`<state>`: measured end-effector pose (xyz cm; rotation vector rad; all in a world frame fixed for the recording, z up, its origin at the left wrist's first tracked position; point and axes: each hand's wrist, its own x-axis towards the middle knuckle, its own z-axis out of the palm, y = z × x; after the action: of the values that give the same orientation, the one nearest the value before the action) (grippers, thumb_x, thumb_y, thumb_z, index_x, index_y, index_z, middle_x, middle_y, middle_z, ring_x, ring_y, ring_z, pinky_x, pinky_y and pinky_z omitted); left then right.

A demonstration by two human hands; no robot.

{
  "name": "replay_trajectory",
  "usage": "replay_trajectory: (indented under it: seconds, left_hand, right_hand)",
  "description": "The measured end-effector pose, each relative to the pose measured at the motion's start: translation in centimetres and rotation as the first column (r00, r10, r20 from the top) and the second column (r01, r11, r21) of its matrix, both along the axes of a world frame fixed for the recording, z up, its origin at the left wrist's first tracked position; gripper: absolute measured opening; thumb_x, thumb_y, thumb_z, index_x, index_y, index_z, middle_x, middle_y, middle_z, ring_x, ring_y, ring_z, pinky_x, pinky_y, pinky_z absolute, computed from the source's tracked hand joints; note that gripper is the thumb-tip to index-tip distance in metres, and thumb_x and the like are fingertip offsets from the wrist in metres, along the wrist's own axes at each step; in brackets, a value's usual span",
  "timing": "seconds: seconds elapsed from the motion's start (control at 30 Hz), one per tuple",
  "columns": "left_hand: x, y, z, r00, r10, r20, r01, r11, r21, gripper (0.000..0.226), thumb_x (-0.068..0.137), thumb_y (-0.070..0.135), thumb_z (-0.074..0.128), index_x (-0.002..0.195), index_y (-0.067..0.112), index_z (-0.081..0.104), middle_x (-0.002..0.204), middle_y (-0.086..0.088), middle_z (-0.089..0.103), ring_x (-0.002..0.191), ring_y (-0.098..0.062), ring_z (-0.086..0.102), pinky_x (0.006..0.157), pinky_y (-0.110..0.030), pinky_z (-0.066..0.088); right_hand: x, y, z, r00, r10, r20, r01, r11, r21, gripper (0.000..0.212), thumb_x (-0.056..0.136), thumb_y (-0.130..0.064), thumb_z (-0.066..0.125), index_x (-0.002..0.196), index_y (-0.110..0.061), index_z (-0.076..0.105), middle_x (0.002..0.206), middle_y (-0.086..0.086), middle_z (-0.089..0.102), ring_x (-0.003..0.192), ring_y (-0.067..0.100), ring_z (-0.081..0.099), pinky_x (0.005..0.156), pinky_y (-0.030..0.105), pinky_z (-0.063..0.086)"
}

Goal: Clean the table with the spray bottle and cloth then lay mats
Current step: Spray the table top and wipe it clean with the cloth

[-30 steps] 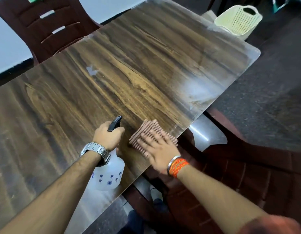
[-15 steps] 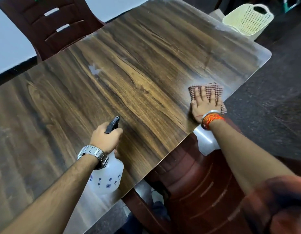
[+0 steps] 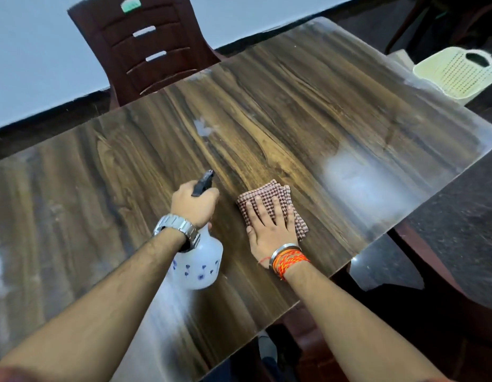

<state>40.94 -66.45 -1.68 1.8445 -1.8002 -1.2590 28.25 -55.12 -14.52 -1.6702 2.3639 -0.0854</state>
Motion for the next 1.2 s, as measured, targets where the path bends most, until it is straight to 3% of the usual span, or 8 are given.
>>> replay_trajectory:
  seconds: [0.1,0.33,0.43,0.63,0.73,0.83,1.0,1.2]
  left_hand:
    - [-0.3,-4.6,1.2,0.999,0.032,-0.034,-0.033,0.999,-0.030,0.024,0.073,0.024,0.054,0.069,0.002,0.063,0.061,-0.013,0.064,0.051,-0.035,0.067,0.044,-0.035,0.056]
    - [1.1,-11.0,1.3,0.999,0.053,0.007,-0.053,0.999,0.008,0.017,0.076,0.026,0.055,0.075,0.010,0.059,0.067,-0.008,0.064,0.054,-0.031,0.068,0.045,-0.026,0.049]
    - [3.4,-12.4,0.4,0.996,0.081,0.037,-0.082,0.996,0.022,0.020,0.071,0.028,0.055,0.078,0.011,0.062,0.068,-0.008,0.067,0.055,-0.031,0.069,0.051,-0.030,0.053]
    - [6.2,-14.8,-1.2,0.992,0.116,0.048,-0.116,0.993,-0.001,0.011,0.082,0.018,0.057,0.084,0.008,0.058,0.068,-0.009,0.064,0.046,-0.021,0.054,0.025,-0.015,0.029]
    - [7.0,-15.8,-1.8,0.990,0.139,0.001,-0.139,0.990,0.024,0.017,0.074,0.021,0.058,0.085,0.009,0.058,0.065,-0.009,0.063,0.045,-0.026,0.058,0.042,-0.023,0.045]
    - [7.7,-16.1,-2.1,0.988,0.150,-0.036,-0.148,0.988,0.042,0.012,0.075,0.020,0.059,0.085,0.013,0.057,0.066,-0.009,0.061,0.052,-0.027,0.060,0.049,-0.031,0.050]
    - [8.2,-15.1,-1.8,0.988,0.146,-0.046,-0.145,0.989,0.029,0.013,0.080,0.017,0.059,0.092,0.015,0.059,0.066,-0.008,0.057,0.056,-0.026,0.060,0.046,-0.028,0.046]
    - [6.7,-11.9,-1.0,0.987,0.150,-0.064,-0.145,0.987,0.075,0.019,0.074,0.015,0.057,0.091,0.011,0.064,0.069,-0.009,0.060,0.051,-0.026,0.058,0.040,-0.024,0.045]
  right_hand:
    - [0.5,-1.3,-0.1,1.000,-0.011,0.005,0.011,1.000,0.000,0.060,0.093,-0.047,0.019,0.151,-0.034,0.019,0.160,-0.005,0.019,0.147,0.033,0.009,0.115,0.058,-0.001]
    - [1.8,-8.7,-0.3,1.000,0.018,0.000,-0.018,0.999,-0.033,0.060,0.092,-0.046,0.024,0.150,-0.033,0.025,0.157,-0.005,0.028,0.145,0.034,0.018,0.114,0.058,0.000]
    - [3.5,-15.1,-0.1,0.984,0.178,-0.006,-0.178,0.983,-0.035,0.058,0.093,-0.046,0.025,0.150,-0.034,0.025,0.158,-0.008,0.025,0.147,0.034,0.010,0.114,0.059,-0.003]
    - [4.0,-26.1,0.6,0.893,0.449,-0.040,-0.450,0.892,-0.028,0.056,0.095,-0.047,0.018,0.150,-0.039,0.019,0.159,-0.014,0.017,0.148,0.025,0.008,0.116,0.051,-0.005]
    - [-1.4,-28.8,0.6,0.946,0.296,-0.133,-0.303,0.952,-0.033,0.054,0.098,-0.046,0.021,0.151,-0.039,0.016,0.160,-0.014,0.013,0.147,0.027,0.011,0.115,0.053,0.001]
    - [-9.8,-28.1,0.4,0.995,-0.049,-0.083,0.048,0.999,-0.015,0.054,0.099,-0.047,0.020,0.152,-0.040,0.009,0.161,-0.015,0.004,0.148,0.028,0.004,0.114,0.059,0.002]
    - [-16.2,-22.3,0.5,0.901,-0.434,-0.003,0.433,0.898,0.073,0.057,0.098,-0.047,0.018,0.152,-0.037,0.004,0.162,-0.011,-0.002,0.148,0.029,-0.004,0.115,0.057,-0.004]
    - [1.0,-13.0,0.7,0.988,0.132,-0.077,-0.138,0.988,-0.075,0.060,0.091,-0.046,0.026,0.150,-0.033,0.027,0.158,-0.003,0.025,0.145,0.037,0.015,0.113,0.061,0.007]
